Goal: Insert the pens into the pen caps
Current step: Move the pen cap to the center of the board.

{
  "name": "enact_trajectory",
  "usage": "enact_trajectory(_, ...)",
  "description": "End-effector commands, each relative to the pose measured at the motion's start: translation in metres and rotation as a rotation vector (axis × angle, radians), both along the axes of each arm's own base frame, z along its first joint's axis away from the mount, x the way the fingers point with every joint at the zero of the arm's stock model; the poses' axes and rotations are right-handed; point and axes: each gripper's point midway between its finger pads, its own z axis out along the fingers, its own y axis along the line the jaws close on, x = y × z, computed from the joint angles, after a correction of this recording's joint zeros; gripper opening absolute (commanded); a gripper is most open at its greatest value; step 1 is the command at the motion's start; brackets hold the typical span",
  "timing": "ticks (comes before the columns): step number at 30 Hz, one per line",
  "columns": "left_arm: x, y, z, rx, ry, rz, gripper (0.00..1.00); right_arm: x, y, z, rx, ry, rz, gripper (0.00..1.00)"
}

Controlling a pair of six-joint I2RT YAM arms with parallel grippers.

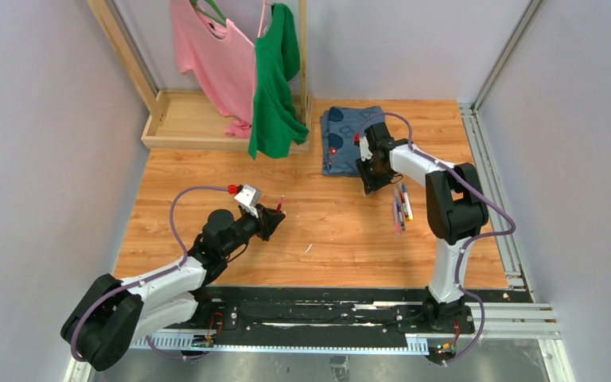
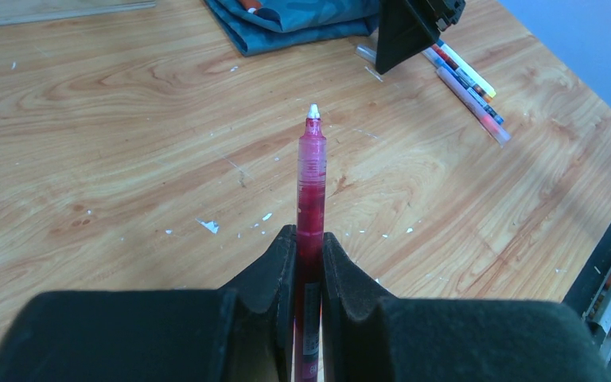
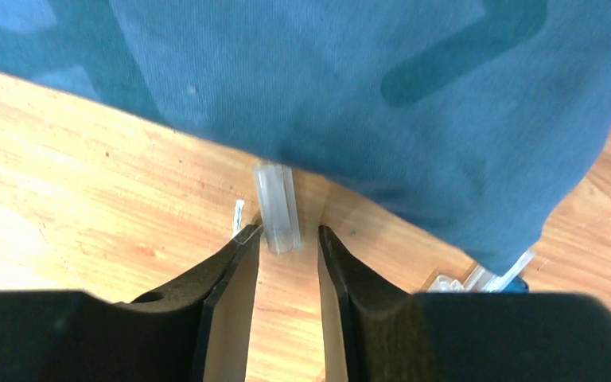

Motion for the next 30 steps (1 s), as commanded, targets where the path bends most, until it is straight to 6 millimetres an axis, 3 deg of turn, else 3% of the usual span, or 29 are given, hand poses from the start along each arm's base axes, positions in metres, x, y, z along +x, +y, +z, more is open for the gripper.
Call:
enact_trajectory(1, 0.004, -0.001, 0.018, -0.039, -0.055, -0.001, 0.0, -0.01, -0.016, -0.003, -0.019, 0.018, -0.027, 0.3)
enact_trajectory(7, 0.003, 0.0, 0.02, -0.042, -0.064, 0.004, 0.0, -0.005, -0.016, 0.001, -0.025, 0.0, -0.021, 0.01)
enact_trajectory(15, 0.002, 0.001, 0.022, -0.05, -0.071, 0.008, 0.0, -0.021, -0.005, 0.044, 0.042, -0.044, -0.025, 0.01)
enact_trajectory(21, 0.001, 0.001, 0.024, -0.057, -0.073, 0.007, 0.0, -0.082, 0.029, 0.065, 0.101, -0.011, -0.037, 0.01)
enact_trajectory(26, 0.001, 0.001, 0.024, -0.061, -0.069, 0.007, 0.0, -0.141, 0.053, 0.047, 0.063, 0.039, -0.062, 0.01)
enact_trajectory(30, 0.001, 0.001, 0.025, -0.066, -0.069, 0.008, 0.0, -0.176, 0.071, 0.029, 0.036, 0.069, -0.056, 0.01)
